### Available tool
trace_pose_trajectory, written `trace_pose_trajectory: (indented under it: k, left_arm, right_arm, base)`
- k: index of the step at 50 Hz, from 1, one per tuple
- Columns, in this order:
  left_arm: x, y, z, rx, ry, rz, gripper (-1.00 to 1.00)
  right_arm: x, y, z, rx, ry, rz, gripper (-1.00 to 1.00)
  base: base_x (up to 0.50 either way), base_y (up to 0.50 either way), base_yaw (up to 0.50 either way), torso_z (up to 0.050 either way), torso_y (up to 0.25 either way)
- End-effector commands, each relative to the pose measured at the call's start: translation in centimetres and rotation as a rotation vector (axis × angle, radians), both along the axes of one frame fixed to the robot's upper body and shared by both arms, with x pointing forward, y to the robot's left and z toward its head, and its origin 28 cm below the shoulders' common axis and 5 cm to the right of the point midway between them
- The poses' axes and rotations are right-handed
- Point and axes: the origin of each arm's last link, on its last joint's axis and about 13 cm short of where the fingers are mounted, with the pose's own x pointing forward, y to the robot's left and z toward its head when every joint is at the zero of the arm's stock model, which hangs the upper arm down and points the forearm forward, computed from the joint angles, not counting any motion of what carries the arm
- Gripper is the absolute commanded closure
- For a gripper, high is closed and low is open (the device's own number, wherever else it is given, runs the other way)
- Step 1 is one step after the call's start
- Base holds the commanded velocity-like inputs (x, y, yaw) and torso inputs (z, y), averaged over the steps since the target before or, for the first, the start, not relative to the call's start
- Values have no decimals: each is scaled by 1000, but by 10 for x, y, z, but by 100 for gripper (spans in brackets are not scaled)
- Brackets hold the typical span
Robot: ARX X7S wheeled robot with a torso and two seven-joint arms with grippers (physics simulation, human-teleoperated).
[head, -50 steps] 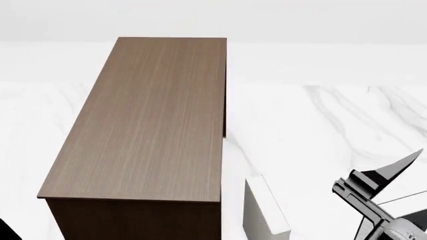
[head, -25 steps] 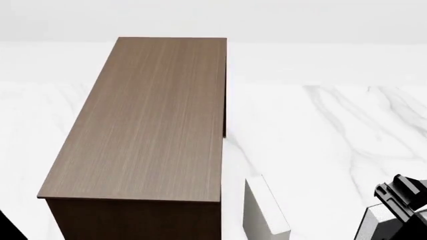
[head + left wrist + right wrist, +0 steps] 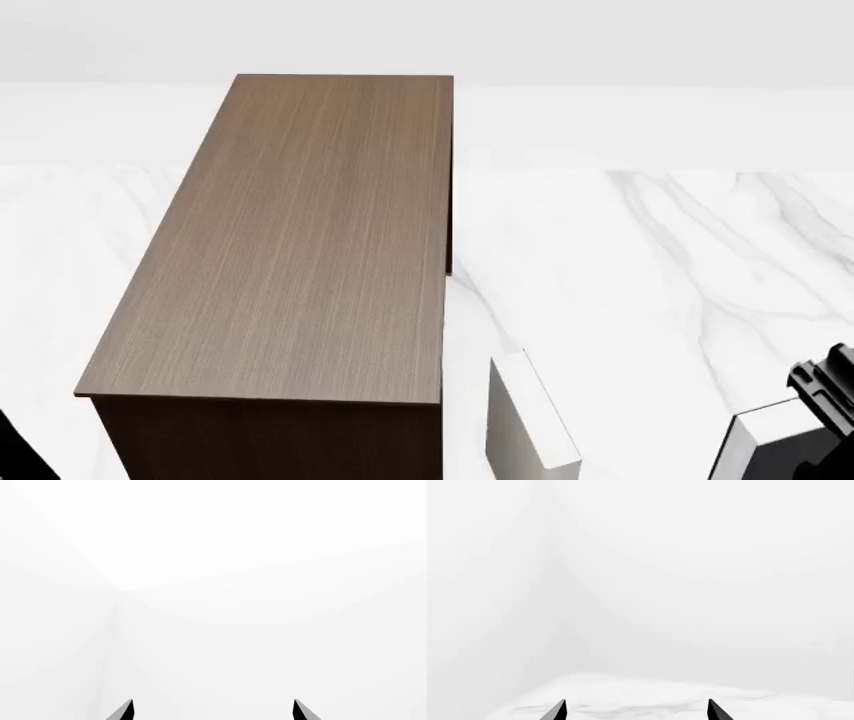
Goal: Pick up the book in the middle and place it on the cabinet shelf.
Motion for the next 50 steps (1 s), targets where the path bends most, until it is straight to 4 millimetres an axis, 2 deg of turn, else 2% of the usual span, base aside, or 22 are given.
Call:
trace_pose_trajectory:
  k: [1, 9, 20, 35, 50]
  left_arm:
    - [1, 2, 0, 4, 2, 8, -100]
    - [1, 2, -2, 7, 10, 2, -100]
    - [1, 1, -2, 13, 21, -4, -100]
    - [0, 0, -2, 16, 27, -11, -100]
    - [-1, 0, -2, 20, 28, -14, -100]
  right_arm:
    - [3, 2, -6, 69, 42, 17, -100]
    - [11, 10, -10, 174, 91, 57, -100]
    - [20, 16, 7, 210, 57, 46, -100]
    - [18, 27, 1, 281, 107, 31, -100]
    - [12, 40, -1, 270, 131, 65, -100]
  base:
    - [0, 0, 0, 0, 0]
    - [0, 0, 0, 0, 0]
    - [0, 0, 0, 0, 0]
    - [0, 0, 0, 0, 0]
    - [0, 0, 0, 0, 0]
